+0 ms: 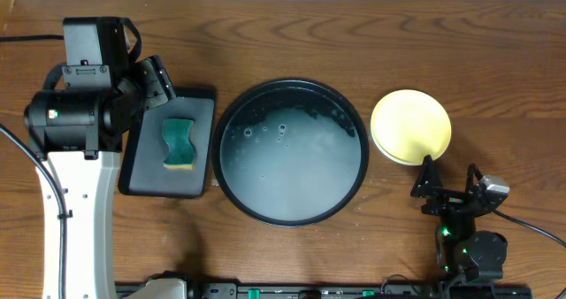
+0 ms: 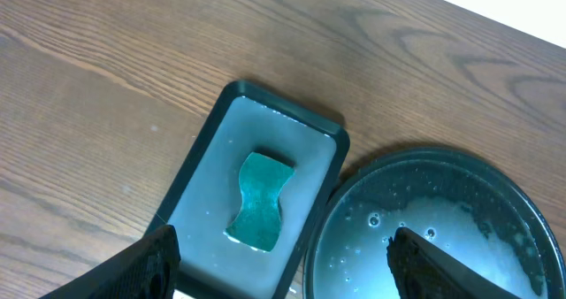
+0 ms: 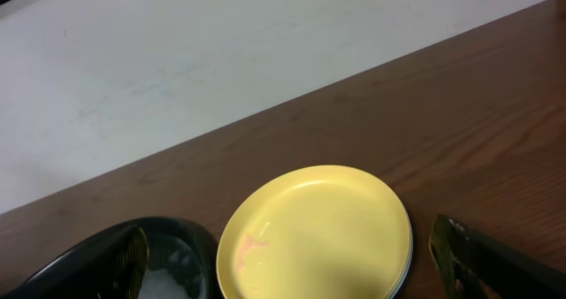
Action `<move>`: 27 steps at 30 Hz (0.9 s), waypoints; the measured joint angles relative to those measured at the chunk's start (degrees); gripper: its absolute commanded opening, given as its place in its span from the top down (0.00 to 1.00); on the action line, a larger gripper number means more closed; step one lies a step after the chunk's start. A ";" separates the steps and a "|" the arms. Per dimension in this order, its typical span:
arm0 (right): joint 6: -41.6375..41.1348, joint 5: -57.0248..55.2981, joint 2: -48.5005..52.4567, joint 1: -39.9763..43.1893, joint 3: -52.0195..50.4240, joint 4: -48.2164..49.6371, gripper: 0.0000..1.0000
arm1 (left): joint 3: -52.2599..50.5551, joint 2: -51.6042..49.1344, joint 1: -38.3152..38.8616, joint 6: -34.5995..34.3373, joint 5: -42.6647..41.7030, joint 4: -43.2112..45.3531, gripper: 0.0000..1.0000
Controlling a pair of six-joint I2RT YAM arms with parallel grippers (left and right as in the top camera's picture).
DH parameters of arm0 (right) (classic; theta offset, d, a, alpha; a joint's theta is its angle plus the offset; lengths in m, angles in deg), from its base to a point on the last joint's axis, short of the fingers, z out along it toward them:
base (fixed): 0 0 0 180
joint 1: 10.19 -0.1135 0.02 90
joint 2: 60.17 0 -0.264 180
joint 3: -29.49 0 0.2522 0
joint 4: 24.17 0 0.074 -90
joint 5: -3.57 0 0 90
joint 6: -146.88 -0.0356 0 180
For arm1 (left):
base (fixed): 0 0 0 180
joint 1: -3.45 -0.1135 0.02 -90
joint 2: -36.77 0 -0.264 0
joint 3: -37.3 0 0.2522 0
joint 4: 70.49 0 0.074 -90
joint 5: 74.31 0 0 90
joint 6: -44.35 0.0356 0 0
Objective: Clean dirty plates on tray and stack at the side
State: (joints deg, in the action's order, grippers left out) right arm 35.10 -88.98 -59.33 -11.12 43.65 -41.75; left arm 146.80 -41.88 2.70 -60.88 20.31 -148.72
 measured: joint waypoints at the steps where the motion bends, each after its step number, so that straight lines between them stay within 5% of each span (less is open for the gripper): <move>1: 0.00 0.00 0.00 0.00 0.00 0.00 0.01 | 0.00 0.00 0.00 0.00 0.00 0.00 0.23; 27: 0.15 0.00 0.02 0.00 0.00 0.04 0.01 | -5.22 6.19 -0.22 0.33 0.50 4.46 0.23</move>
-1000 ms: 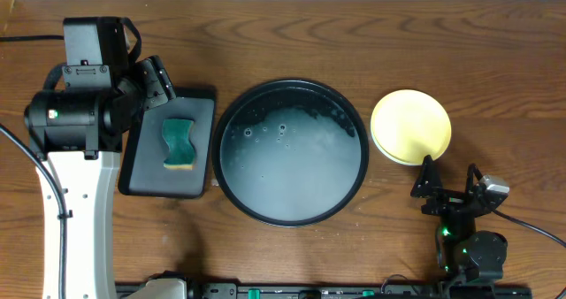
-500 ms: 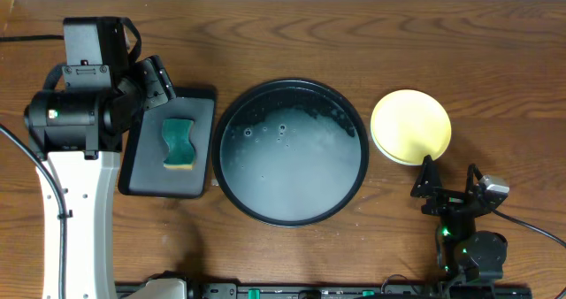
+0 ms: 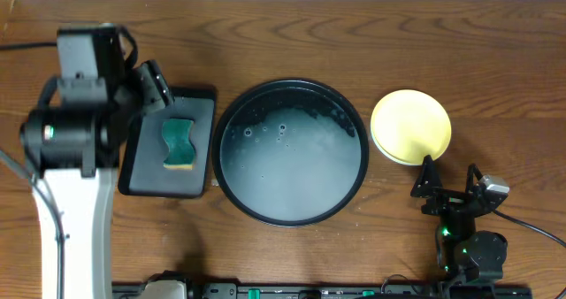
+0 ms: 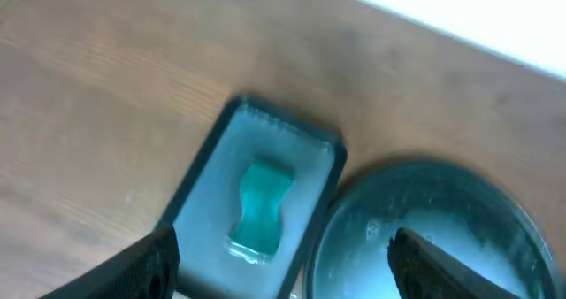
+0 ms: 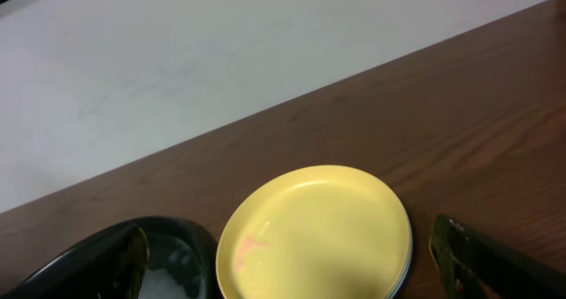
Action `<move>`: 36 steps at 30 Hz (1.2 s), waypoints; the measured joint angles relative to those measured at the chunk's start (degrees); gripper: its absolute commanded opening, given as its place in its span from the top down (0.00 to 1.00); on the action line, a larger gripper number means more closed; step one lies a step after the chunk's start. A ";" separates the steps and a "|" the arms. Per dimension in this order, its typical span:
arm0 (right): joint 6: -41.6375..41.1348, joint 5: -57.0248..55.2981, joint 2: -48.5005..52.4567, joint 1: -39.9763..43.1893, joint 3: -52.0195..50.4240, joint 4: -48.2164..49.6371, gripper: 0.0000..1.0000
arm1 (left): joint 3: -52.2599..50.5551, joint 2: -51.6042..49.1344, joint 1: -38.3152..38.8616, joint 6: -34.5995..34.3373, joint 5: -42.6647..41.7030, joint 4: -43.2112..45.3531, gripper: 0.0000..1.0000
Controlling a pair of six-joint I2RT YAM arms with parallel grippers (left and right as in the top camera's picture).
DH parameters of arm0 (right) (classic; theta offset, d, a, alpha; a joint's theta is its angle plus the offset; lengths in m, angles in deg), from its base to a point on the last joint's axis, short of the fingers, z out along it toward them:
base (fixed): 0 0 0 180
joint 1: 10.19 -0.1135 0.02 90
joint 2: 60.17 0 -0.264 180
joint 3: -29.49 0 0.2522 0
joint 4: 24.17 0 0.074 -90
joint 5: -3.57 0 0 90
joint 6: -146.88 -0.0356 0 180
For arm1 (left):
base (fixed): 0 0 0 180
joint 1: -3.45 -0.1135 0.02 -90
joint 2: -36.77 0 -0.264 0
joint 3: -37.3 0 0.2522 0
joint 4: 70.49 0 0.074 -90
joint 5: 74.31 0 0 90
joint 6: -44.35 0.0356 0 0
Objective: Clean dirty plates on tray and stack at the side
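Note:
A yellow plate (image 3: 410,126) lies on the table right of the round black tray (image 3: 358,140), which holds soapy water. In the right wrist view the yellow plate (image 5: 314,233) carries a pink smear and rests on another plate's rim. A green sponge (image 3: 179,142) lies in a small rectangular black tray (image 3: 202,104). My left gripper (image 4: 283,268) hangs open above the sponge (image 4: 261,208). Near the front edge, my right gripper (image 5: 287,262) is open with the plate beyond it.
The wooden table (image 3: 495,60) runs to a white wall at the back. The left arm's white link (image 3: 75,219) stretches along the left side. The right arm's base (image 3: 469,246) sits at the front right with a cable.
My left arm has shifted slightly left and up, and its wrist view is now blurred with the sponge tray a little farther off. The right arm has not moved.

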State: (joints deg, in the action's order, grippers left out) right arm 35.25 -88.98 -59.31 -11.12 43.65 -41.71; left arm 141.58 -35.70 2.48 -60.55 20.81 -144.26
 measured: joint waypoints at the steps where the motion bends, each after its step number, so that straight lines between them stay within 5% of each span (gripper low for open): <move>1: 0.00 -0.02 -0.02 0.00 0.00 -0.02 0.01 | -2.54 2.32 0.00 0.11 0.02 2.21 0.23; 12: 0.02 0.00 0.02 0.00 0.00 -0.04 0.01 | -53.13 34.67 -3.82 2.80 -4.28 48.74 0.23; 15: 0.02 0.00 0.04 0.00 0.00 -0.04 0.01 | -65.13 43.01 -3.85 5.18 -5.18 55.10 0.23; 23: 0.02 -0.02 0.04 0.00 0.00 -0.07 0.01 | -84.96 65.13 -3.85 16.87 -5.25 57.92 0.23; 36: 0.02 -0.02 0.02 0.00 0.00 -0.07 0.01 | -84.96 65.24 -3.85 16.90 -5.25 57.92 0.23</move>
